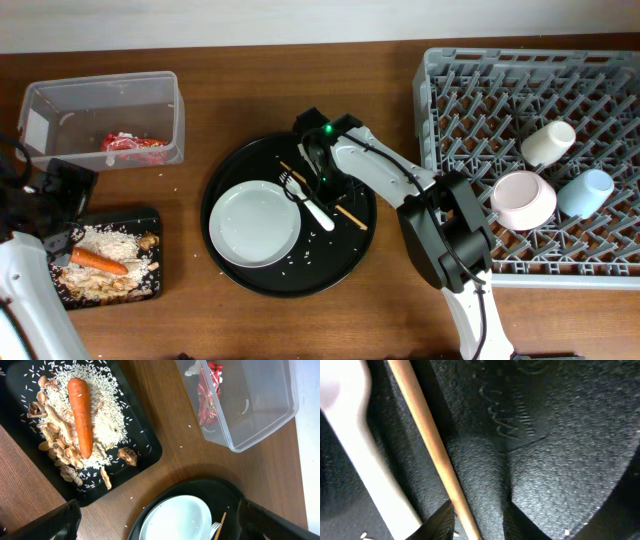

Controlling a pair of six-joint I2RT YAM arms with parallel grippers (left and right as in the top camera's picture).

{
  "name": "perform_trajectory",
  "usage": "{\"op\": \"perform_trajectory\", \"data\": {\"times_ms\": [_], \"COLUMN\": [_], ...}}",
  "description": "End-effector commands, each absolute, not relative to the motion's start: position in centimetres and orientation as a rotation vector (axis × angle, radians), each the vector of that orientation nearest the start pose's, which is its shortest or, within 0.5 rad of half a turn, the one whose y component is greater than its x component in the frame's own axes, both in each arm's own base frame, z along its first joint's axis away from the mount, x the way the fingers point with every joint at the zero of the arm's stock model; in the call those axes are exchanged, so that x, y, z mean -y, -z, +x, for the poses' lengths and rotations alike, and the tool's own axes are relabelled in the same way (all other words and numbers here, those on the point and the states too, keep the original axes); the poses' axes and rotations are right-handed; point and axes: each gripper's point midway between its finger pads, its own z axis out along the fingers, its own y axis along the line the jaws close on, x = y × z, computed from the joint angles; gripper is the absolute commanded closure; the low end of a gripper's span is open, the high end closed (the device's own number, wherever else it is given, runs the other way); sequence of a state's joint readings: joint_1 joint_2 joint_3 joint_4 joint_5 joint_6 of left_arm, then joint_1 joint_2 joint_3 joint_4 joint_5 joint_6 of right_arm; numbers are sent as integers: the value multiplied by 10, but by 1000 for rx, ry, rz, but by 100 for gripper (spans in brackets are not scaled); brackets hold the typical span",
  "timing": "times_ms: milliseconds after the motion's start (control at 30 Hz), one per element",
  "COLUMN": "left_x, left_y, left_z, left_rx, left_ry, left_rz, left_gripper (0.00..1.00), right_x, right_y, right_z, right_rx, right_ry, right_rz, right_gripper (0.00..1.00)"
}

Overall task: Sort waste into correct bins and load items into the dishwasher rack
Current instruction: 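Reach the right gripper to the wooden chopstick on the tray and grasp, then carry the chopstick right and drop it into the rack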

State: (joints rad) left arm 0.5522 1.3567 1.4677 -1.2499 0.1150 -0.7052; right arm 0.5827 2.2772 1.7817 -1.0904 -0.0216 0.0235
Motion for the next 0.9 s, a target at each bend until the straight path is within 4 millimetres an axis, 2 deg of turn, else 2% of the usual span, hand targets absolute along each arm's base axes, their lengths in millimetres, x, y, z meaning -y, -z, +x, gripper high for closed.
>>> {"op": "perform_trajectory", "data": {"times_ms": [0, 67, 167, 333, 467, 567, 733, 800, 867], "left_x": [-144, -144, -144, -144, -144, -144, -144, -144, -144], "left_y": [-237, -237, -237, -237, -237, -237, -237, -237, -237], "left_z": [267, 267, 266, 267, 266, 267, 267, 266, 267], "left_rx": [-2197, -2197, -2198, -2197, -2198, -2197, -2197, -2198, -2197], "left_ry": [193, 193, 193, 193, 193, 193, 193, 193, 193], "left_rz": [-1588, -1588, -1588, -1588, -1588, -1588, -1588, -1588, -1588], "left_gripper": [1, 1, 1, 1, 1, 1, 1, 1, 1], "right_x": [-239, -239, -240, -239, -239, -242, -245, -237, -213], "right_y": [0, 0, 0, -1, -14, -33, -79, -99, -131], "right_z": [359, 360, 360, 363, 372, 377, 384, 387, 396], "right_rx": [-3039, -3043, -3052, -3065, -3063, -3073, -3040, -3023, -2980], "right_ry": [27, 25, 22, 23, 5, -61, -234, -253, -272], "right_rz": [-855, -825, -791, -706, -633, -596, -539, -478, -380], "right_gripper": [78, 83, 96, 96, 96, 96, 96, 96, 96]}}
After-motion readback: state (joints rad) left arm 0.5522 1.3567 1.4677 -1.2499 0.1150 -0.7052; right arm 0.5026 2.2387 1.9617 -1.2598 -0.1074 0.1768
